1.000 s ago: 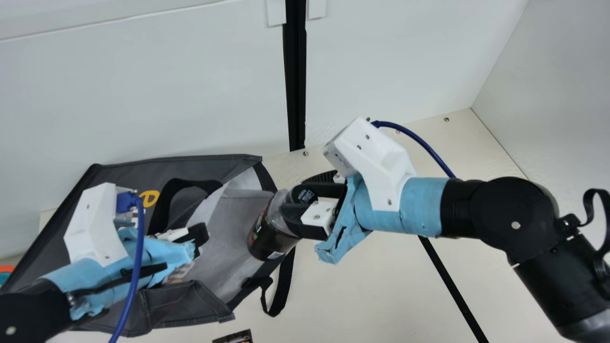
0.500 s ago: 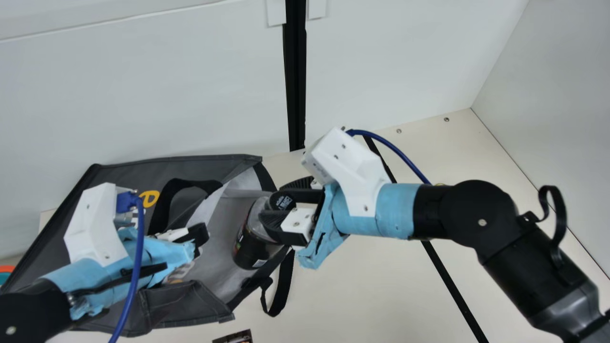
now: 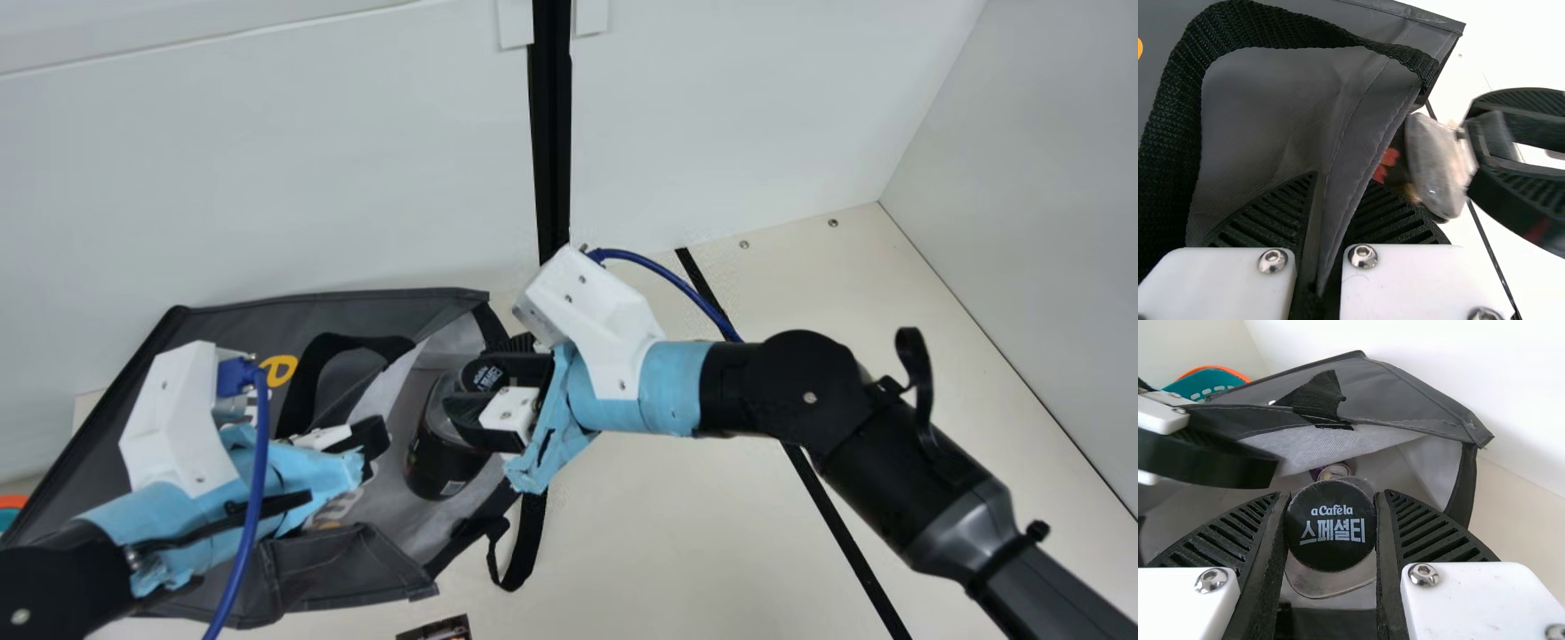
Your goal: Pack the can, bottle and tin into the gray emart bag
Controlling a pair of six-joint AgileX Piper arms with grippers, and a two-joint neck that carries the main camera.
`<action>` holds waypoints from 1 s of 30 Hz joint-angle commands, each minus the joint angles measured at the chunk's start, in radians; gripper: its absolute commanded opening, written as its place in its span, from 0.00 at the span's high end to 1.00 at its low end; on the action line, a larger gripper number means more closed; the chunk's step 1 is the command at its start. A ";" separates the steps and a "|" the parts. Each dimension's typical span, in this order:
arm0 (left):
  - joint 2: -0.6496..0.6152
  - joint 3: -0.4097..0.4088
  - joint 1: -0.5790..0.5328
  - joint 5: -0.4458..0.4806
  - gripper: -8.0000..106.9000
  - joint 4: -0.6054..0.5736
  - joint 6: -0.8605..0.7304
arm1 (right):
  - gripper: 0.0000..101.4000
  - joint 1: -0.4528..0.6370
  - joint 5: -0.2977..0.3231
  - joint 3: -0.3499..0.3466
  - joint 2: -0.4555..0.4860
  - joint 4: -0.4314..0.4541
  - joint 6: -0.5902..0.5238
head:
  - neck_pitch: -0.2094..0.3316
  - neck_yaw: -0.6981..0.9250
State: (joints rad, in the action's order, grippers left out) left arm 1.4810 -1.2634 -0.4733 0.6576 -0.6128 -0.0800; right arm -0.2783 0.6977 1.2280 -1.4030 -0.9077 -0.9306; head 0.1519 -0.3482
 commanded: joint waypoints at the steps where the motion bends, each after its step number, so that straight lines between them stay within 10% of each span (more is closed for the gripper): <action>1: 0.000 0.000 0.000 0.000 0.84 0.000 0.000 | 1.00 -0.003 -0.003 0.001 -0.013 -0.012 -0.016 | 0.023 -0.001; 30: 0.000 0.000 0.000 0.000 0.84 0.000 0.000 | 1.00 -0.033 -0.029 0.044 -0.239 -0.186 -0.226 | 0.023 -0.001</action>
State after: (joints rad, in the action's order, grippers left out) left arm 1.4810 -1.2634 -0.4733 0.6576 -0.6128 -0.0800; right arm -0.3086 0.6635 1.2693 -1.6360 -1.0945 -1.1551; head 0.1519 -0.3482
